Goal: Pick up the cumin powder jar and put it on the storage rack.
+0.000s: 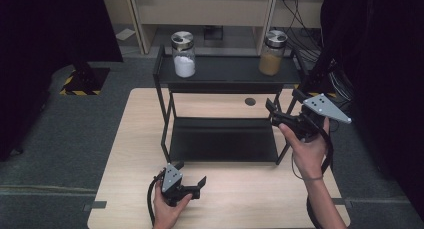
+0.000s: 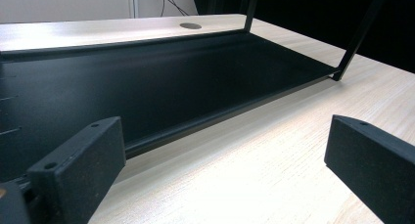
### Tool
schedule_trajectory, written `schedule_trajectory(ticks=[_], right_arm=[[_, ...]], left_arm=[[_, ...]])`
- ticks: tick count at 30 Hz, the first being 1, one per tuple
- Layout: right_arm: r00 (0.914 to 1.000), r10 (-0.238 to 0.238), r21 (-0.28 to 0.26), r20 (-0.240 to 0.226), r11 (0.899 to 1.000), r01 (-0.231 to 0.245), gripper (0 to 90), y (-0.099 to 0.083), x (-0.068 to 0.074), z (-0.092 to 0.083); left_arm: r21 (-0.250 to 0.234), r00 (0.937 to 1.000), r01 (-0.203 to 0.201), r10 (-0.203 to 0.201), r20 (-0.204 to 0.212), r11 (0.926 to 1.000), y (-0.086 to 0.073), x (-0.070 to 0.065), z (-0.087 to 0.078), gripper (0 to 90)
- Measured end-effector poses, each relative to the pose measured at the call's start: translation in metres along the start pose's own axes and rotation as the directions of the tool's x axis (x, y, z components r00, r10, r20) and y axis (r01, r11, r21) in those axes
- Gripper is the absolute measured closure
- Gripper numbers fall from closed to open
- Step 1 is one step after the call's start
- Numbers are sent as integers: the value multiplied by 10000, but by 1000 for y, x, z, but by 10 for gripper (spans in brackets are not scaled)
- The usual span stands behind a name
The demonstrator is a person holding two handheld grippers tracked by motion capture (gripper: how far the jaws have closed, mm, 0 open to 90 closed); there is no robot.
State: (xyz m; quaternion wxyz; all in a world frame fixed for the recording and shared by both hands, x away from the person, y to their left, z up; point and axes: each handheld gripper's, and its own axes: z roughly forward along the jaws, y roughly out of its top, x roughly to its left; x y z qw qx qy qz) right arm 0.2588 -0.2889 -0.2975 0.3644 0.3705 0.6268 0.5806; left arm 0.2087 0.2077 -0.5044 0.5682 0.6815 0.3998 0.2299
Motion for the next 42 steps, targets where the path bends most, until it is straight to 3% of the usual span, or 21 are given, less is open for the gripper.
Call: schedule_trajectory(ticks=[12,21,27,34,42], right_arm=[[10000,-57,340,-50,9994,59,98,-18,-2,-11],[9999,149,589,-28,9982,-147,98,-45,-5,-24],[9985,554,927,-47,9942,-547,98,-80,-3,-36],[9933,1151,1190,46,9862,-1148,97,-108,-5,-42],[9909,1343,1394,68,9811,-1340,94,-143,4,-55]], left_arm=[[-22,10000,8,-8,-3,10000,0,0,0,9],[-10,10000,1,-1,1,10000,0,0,-1,9],[-59,10000,35,-36,-16,10000,-1,-1,-1,9],[-57,10000,60,-61,-13,10000,-1,-1,-2,9],[-65,10000,9,-9,-9,10000,-2,-1,-2,9]])
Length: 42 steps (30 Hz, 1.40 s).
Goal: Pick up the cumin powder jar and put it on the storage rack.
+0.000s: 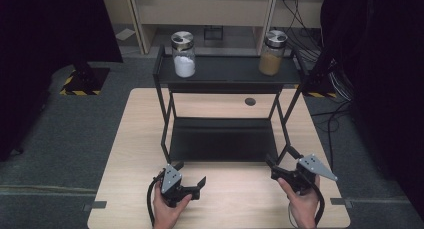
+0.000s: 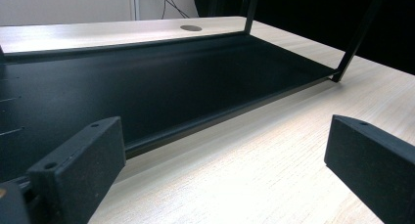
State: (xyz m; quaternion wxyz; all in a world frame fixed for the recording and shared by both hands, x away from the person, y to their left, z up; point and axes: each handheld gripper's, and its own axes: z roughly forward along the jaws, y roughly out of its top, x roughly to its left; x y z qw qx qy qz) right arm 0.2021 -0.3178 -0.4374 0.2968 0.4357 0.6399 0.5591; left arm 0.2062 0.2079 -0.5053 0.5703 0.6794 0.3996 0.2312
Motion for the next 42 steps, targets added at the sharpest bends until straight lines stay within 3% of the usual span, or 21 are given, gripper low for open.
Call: schedule_trajectory(ticks=[8,16,20,42], right_arm=[[10000,-46,628,77,9980,42,94,-29,4,-4],[9994,-238,775,252,9968,218,93,-40,6,-7],[9995,-114,763,285,9970,92,93,-46,7,-8],[9994,-65,777,334,9970,39,86,-51,10,-10]], left_arm=[[30,10000,5,-5,10,10000,1,0,0,9],[32,10000,-7,7,8,10000,0,-1,0,9],[17,10000,15,-15,14,10000,0,0,0,9],[15,10000,-9,9,25,10000,0,-1,0,9]])
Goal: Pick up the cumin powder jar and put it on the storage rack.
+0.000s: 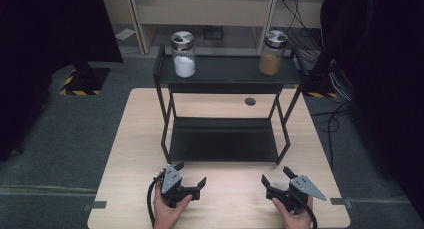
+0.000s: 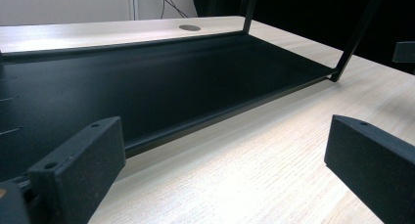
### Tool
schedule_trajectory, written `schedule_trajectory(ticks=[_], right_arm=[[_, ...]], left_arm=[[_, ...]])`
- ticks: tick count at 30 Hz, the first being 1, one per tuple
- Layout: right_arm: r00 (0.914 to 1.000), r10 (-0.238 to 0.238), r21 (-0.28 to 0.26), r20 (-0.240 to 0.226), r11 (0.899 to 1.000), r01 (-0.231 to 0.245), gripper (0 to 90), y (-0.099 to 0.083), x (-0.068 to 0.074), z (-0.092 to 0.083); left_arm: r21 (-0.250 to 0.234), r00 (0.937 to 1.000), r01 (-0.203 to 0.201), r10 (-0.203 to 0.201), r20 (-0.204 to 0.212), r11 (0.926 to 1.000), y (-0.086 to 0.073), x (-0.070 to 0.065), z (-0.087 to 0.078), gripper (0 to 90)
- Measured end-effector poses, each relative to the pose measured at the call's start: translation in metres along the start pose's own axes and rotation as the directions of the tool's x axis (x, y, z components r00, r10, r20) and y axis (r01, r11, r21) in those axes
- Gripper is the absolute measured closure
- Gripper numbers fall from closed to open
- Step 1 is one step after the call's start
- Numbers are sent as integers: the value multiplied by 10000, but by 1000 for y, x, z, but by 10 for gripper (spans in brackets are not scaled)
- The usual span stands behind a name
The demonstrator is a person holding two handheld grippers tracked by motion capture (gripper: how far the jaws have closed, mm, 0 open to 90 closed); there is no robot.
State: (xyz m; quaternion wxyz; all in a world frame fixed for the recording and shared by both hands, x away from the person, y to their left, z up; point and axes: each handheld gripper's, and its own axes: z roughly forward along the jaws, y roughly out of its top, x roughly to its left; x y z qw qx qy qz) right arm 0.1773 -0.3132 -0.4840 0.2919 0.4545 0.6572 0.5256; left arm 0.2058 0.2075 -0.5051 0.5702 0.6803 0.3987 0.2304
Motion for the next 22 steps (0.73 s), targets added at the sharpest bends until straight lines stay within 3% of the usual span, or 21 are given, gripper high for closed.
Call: schedule_trajectory(ticks=[22], right_arm=[[10000,30,-184,-93,9998,-32,80,2,-1,-4]], left_arm=[[16,10000,-13,13,44,10000,0,1,0,9]])
